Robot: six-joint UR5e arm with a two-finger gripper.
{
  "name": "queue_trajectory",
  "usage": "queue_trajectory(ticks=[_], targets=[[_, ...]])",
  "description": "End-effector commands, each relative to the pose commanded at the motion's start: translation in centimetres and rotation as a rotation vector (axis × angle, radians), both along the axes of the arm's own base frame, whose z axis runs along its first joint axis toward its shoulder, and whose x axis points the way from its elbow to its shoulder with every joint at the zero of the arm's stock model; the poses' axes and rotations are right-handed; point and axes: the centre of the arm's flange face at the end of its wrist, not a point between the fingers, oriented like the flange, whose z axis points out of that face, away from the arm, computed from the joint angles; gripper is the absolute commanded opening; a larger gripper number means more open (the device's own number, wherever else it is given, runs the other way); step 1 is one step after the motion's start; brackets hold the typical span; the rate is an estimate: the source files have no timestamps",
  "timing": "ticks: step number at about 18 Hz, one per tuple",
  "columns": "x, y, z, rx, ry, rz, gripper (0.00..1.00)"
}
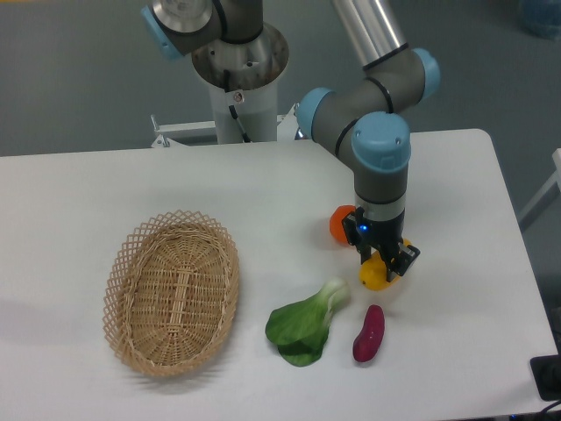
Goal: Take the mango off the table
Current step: 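Lift the grasped mango up off the table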
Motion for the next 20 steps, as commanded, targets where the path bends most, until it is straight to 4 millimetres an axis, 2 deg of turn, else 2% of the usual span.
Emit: queue_trajectory(ticks=[4,9,10,13,20], targets=[[1.6,1.2,2.4,0.12,-0.053,0.05,0.48],[4.3,3.1,8.7,0.303,-0.104,0.121,0.48],[5.0,3.4,9.4,0.314,-0.108,0.131,0.48],[6.7,4.2,10.9,0.339,-0.118,0.154,0.48],[7.8,4.2,12.4,0.368,-0.129,0.194,0.48]])
